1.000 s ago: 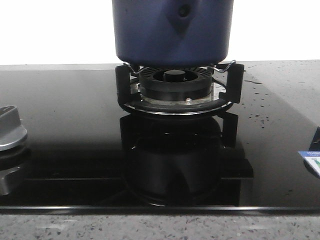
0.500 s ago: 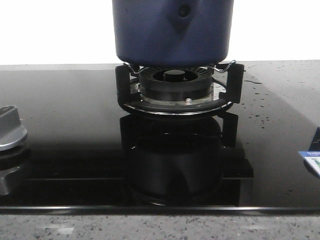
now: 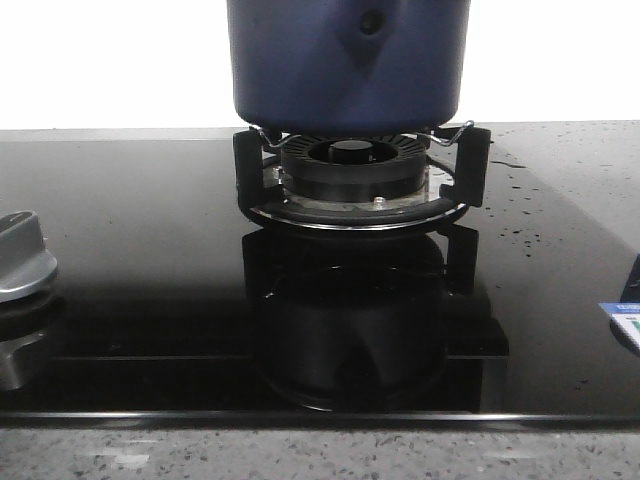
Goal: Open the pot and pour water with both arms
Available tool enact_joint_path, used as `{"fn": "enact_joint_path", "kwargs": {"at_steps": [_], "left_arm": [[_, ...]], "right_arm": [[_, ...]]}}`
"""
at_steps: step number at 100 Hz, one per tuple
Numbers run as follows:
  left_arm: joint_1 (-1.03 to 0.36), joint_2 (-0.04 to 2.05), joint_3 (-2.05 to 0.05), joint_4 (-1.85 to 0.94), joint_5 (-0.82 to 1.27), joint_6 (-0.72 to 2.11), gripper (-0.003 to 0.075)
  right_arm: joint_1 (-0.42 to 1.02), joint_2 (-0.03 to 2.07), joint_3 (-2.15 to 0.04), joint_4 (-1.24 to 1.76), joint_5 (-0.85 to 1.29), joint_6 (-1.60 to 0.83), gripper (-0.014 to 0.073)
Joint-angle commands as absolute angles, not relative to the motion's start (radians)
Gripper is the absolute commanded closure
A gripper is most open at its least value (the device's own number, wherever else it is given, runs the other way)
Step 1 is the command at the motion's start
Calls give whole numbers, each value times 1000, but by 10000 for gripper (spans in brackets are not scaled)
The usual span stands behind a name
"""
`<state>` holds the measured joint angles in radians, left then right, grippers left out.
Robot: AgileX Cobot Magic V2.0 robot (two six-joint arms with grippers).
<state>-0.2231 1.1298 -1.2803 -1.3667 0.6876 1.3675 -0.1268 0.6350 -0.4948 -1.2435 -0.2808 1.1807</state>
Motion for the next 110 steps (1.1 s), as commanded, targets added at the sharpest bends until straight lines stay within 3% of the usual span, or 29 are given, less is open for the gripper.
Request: {"fn": "enact_joint_path", "kwargs": {"at_steps": [1, 26, 40, 45, 73, 110], "left_arm": [[-213, 976, -1203, -1350, 616, 1333, 606], [-213, 537, -805, -1314, 433, 1164, 610], [-213, 393, -676, -1089, 441, 934, 701], [-213, 361, -646, -1036, 435, 895, 740], [-213, 209, -517, -1071, 266, 890, 740], [-213, 153, -378, -1072, 237, 890, 740]], "right_arm": [[-125, 631, -520, -1250, -311, 1182, 659], [-33, 631, -520, -1265, -314, 1181, 658], [30, 631, -520, -1277, -314, 1142, 658], [53, 631, -520, -1279, -314, 1142, 658], [90, 481, -500, -1336, -370, 1185, 657], [90, 216, -332, -1336, -352, 1234, 657]]}}
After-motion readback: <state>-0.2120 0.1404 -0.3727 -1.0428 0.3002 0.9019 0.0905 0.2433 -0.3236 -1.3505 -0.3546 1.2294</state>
